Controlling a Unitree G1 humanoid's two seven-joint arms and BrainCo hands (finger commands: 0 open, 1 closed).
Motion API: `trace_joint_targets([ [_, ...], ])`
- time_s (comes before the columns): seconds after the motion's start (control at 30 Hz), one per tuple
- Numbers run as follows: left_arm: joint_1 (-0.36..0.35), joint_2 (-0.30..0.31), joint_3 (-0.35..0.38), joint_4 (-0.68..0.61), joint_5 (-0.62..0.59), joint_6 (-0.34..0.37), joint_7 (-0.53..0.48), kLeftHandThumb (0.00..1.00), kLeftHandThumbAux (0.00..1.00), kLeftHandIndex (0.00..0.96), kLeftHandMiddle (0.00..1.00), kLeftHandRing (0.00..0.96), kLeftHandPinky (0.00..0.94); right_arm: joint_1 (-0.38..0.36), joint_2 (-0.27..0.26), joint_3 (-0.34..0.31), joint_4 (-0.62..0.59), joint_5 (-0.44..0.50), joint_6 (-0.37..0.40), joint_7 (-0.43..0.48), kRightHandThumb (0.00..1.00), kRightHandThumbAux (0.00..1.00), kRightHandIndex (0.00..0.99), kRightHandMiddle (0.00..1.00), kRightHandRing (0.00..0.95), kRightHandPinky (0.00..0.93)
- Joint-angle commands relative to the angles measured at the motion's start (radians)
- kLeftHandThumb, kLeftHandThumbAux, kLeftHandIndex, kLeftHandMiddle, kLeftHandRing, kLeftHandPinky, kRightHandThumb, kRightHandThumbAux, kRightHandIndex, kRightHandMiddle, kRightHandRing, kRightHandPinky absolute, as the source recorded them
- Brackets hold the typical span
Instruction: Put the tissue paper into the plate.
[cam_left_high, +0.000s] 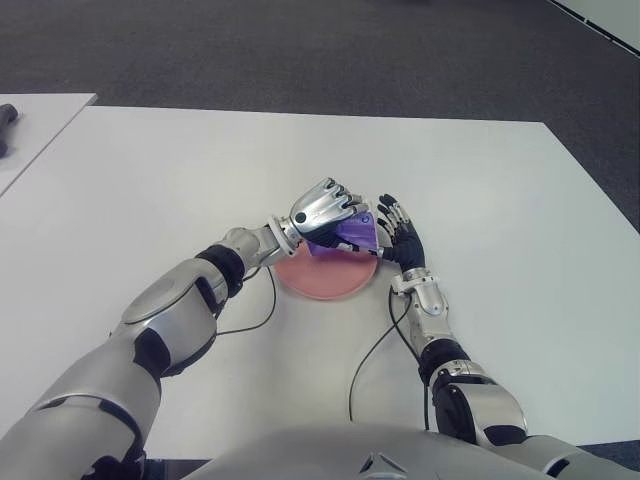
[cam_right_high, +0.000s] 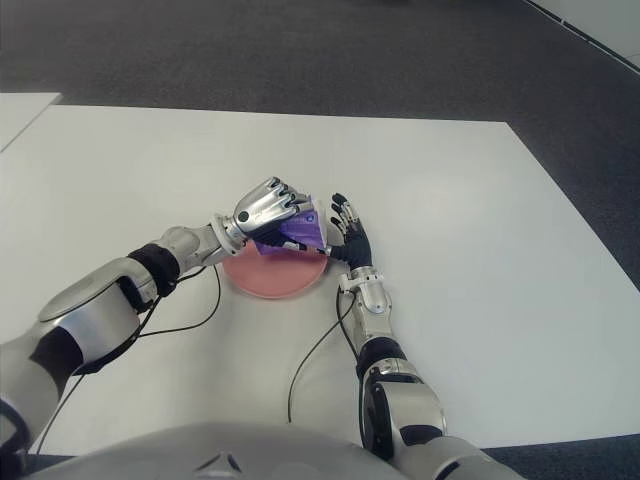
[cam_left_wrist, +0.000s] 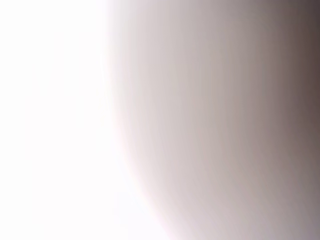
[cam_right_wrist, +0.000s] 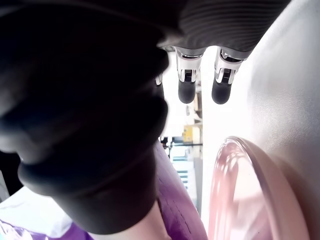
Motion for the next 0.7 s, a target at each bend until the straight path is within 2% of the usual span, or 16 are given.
trace_joint_targets([
  [0.03,0.037,0.040,-0.011,-0.011,0.030,0.015,-0.038,0.741,0.695,0.444,0.853,0.857,0.871,0.116,0.025,-0.014,0.087,0.024,0.022,-0.003,0.096,0.706,0.062,0.030,0.013,0.055],
  [0.27,0.050,0.061,-0.005,-0.056,0.036,0.061,-0.039,0.743,0.694,0.444,0.853,0.860,0.877,0.117,0.022,-0.016,0.087,0.026,0.022,0.001,0.096,0.706,0.062,0.030,0.013,0.055],
  [0.4,0.050,0.116,0.013,-0.130,0.035,0.063,-0.064,0.743,0.694,0.444,0.854,0.862,0.879,0.117,0.021,-0.018,0.087,0.027,0.022,0.003,0.096,0.706,0.062,0.030,0.013,0.055],
  [0.53,0.057,0.124,0.017,-0.151,0.040,0.083,-0.098,0.742,0.695,0.444,0.856,0.864,0.877,0.117,0.019,-0.019,0.087,0.029,0.022,0.006,0.096,0.706,0.062,0.030,0.013,0.055],
  [0.7,0.049,0.151,0.040,-0.152,0.014,0.031,-0.166,0.741,0.695,0.444,0.854,0.860,0.865,0.117,0.016,-0.022,0.087,0.032,0.023,0.011,0.096,0.706,0.062,0.030,0.013,0.055],
])
